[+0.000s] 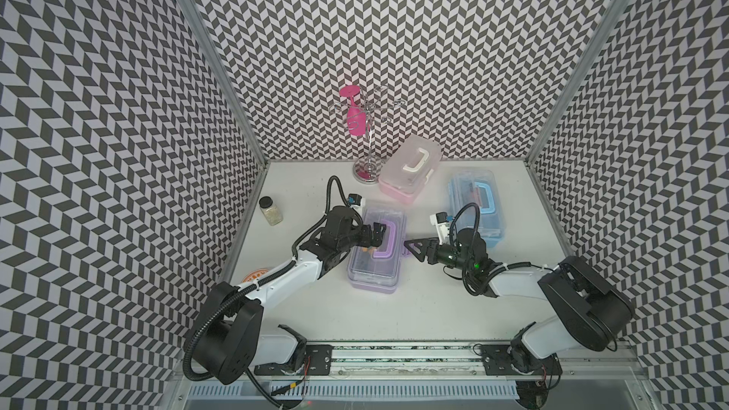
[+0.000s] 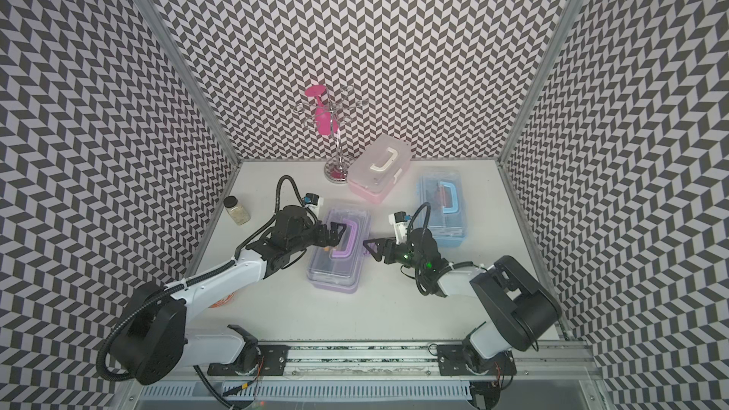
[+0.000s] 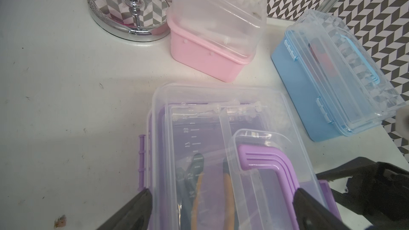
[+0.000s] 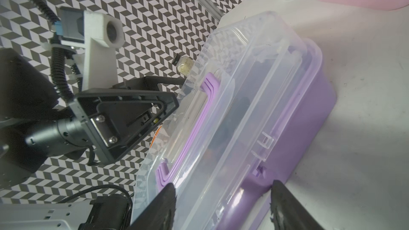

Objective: Close toolboxes
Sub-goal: Fasten the toolbox latch on the toolbox.

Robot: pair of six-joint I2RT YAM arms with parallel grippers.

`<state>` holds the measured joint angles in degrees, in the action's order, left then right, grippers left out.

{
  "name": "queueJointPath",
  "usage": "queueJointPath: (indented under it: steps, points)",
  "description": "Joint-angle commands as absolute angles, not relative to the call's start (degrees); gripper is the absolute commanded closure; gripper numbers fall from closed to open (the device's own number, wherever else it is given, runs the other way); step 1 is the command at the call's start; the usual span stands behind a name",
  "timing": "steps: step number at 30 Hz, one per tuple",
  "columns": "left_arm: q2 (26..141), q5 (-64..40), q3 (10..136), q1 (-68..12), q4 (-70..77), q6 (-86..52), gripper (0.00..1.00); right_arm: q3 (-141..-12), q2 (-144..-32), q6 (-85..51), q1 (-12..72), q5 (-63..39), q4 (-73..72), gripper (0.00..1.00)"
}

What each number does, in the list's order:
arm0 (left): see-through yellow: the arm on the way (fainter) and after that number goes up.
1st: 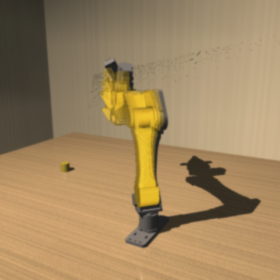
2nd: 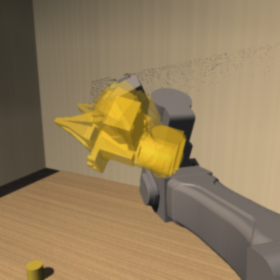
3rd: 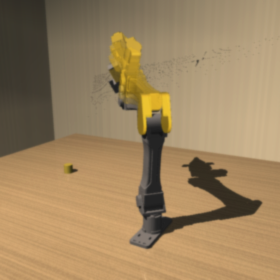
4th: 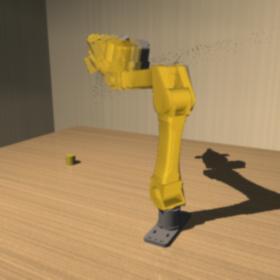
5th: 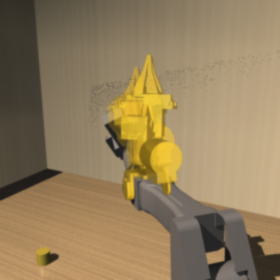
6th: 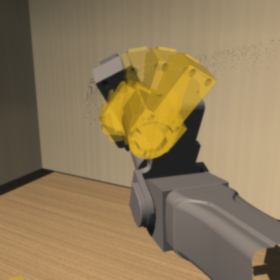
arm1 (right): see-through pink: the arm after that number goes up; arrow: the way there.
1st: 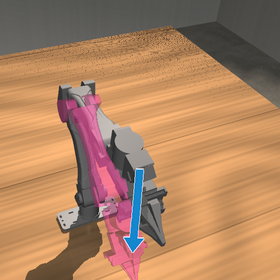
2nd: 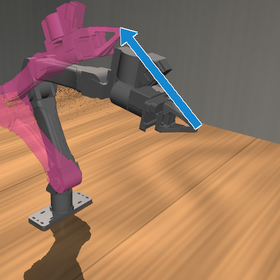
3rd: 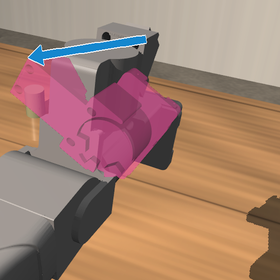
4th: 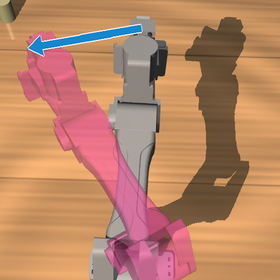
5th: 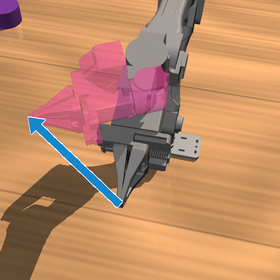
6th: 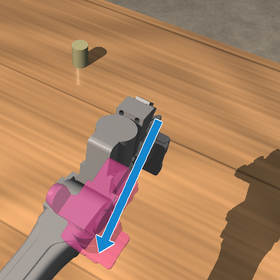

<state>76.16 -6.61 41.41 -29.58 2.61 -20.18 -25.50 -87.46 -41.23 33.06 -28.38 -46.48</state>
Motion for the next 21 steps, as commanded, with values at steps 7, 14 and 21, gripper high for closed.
queueJointPath:
  steps: [7,14,21]
  points:
    - [76.8,-7.4,41.7,-29.4,0.9,-19.7,0.01,-25.2,-89.1,-44.2,32.6,-32.2,-53.3,0.41]
    - [76.7,-7.4,41.9,-29.1,0.6,-19.3,0.01,-27.2,-89.4,-43.0,32.6,-32.0,-48.1,0.52]
    - [77.7,-7.7,42.2,-29.1,1.0,-19.4,0.01,-28.8,-88.8,-40.6,32.7,-30.4,-42.4,0.59]
